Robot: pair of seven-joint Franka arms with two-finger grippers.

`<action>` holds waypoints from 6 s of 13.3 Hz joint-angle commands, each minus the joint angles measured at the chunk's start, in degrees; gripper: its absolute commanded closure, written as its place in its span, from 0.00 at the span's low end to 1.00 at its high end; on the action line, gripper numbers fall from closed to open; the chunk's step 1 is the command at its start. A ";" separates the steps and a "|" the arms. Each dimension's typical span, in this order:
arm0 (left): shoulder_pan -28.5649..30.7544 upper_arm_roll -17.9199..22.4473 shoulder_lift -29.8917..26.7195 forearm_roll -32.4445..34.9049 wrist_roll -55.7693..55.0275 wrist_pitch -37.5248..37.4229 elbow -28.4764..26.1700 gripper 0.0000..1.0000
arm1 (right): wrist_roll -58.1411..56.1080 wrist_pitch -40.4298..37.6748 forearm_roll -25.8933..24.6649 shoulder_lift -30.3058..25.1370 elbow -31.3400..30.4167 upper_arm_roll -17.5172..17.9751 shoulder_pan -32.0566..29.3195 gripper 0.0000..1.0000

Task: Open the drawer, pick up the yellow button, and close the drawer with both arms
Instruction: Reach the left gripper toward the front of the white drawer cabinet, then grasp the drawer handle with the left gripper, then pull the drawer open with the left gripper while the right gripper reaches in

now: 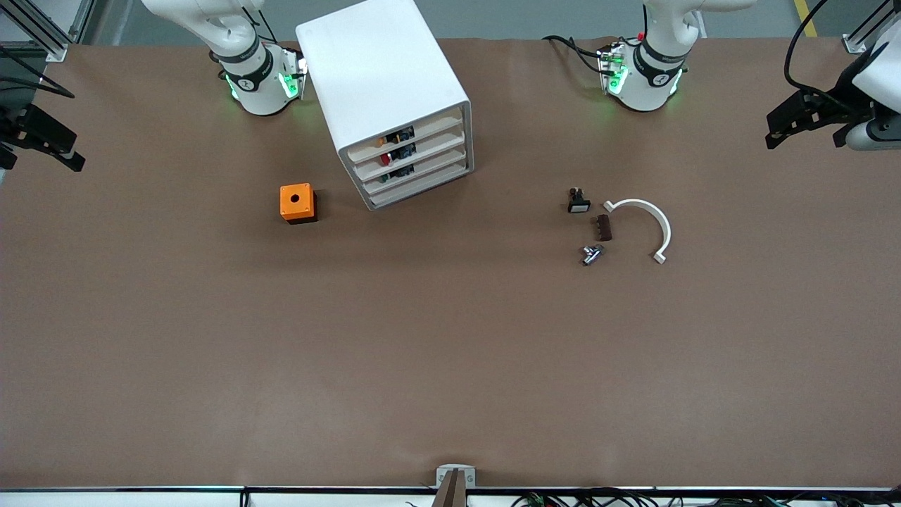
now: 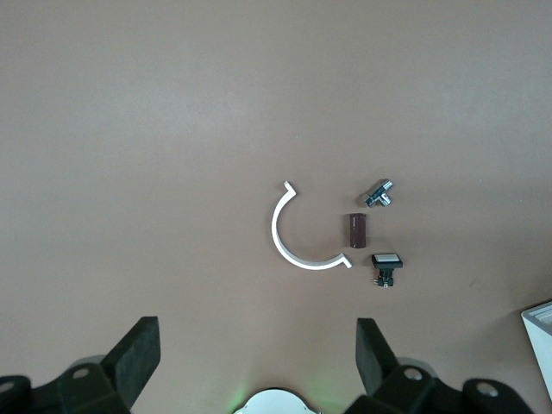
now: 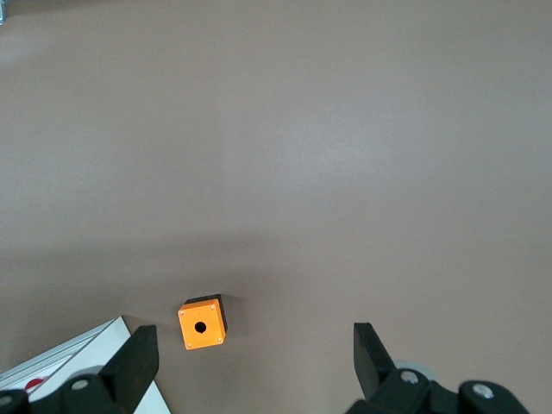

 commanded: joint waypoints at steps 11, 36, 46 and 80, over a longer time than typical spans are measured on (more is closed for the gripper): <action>-2.60 -0.26 19.29 0.16 -6.66 -0.14 10.18 0.00 | 0.08 6.07 -0.52 -0.19 -3.32 -0.04 -0.47 0.00; -27.04 -0.44 45.32 -30.75 -100.07 7.68 12.21 0.01 | -0.62 6.24 -0.26 -0.02 -3.85 -0.04 -2.74 0.00; -29.59 -1.23 49.98 -58.44 -127.34 3.49 12.13 0.16 | -0.01 4.05 -0.26 0.95 -3.76 0.14 -2.14 0.00; -17.91 -5.45 52.89 -64.53 -132.62 7.25 17.57 0.37 | 67.54 11.59 10.20 12.37 -4.11 0.31 23.07 0.00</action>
